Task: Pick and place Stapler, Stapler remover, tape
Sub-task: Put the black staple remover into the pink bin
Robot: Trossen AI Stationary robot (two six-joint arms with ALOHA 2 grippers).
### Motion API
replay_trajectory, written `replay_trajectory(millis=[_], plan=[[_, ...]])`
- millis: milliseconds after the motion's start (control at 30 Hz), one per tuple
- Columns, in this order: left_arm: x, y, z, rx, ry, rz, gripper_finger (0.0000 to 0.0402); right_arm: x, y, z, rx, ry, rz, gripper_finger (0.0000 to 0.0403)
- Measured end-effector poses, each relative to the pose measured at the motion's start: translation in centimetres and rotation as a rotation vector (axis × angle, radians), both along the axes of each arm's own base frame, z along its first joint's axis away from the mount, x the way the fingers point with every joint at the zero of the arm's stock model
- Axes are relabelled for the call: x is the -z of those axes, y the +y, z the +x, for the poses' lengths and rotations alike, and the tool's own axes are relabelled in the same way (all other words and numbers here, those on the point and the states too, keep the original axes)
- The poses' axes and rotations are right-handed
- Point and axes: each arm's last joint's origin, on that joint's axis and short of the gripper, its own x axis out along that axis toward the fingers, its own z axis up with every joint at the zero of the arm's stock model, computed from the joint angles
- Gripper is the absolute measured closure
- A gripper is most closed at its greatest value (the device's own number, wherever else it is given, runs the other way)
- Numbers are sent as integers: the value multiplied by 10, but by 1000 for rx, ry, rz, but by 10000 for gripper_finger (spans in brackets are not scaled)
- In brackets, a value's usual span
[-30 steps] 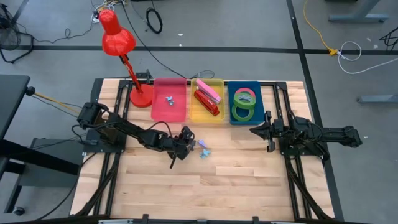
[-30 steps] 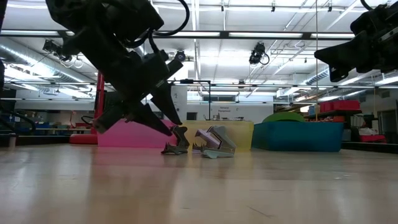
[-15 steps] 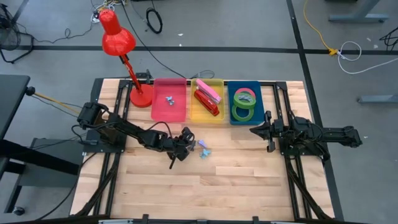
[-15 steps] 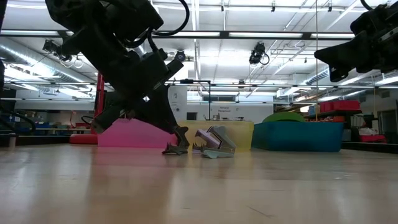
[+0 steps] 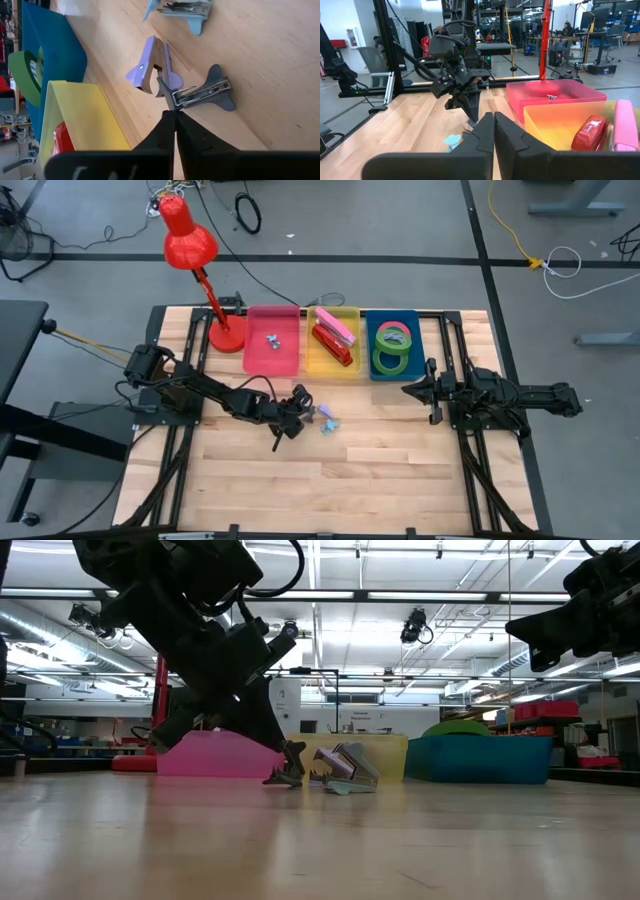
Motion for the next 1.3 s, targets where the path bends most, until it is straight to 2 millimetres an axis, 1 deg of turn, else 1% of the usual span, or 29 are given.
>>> replay_trajectory(millis=[233,433,633,733,933,1100,1300], plan=[[0,0,0,-5,2,13,395,0,0,0,0,0,0,387],[0,0,-1,-6,16,77,397,0,0,0,0,0,0,387],[-10,0,6,-60,-12,112,399,0,0,0,0,0,0,387],[-17,0,11,-88,-30,101,400,0,0,0,0,0,0,387],[-31,1,16,-153,-5,138,400,0,0,0,0,0,0,387],[-47,3,11,-167,-40,127,401,0,0,0,0,0,0,387],[-79,13,-2,-196,-108,115,401,0,0,0,0,0,0,387]])
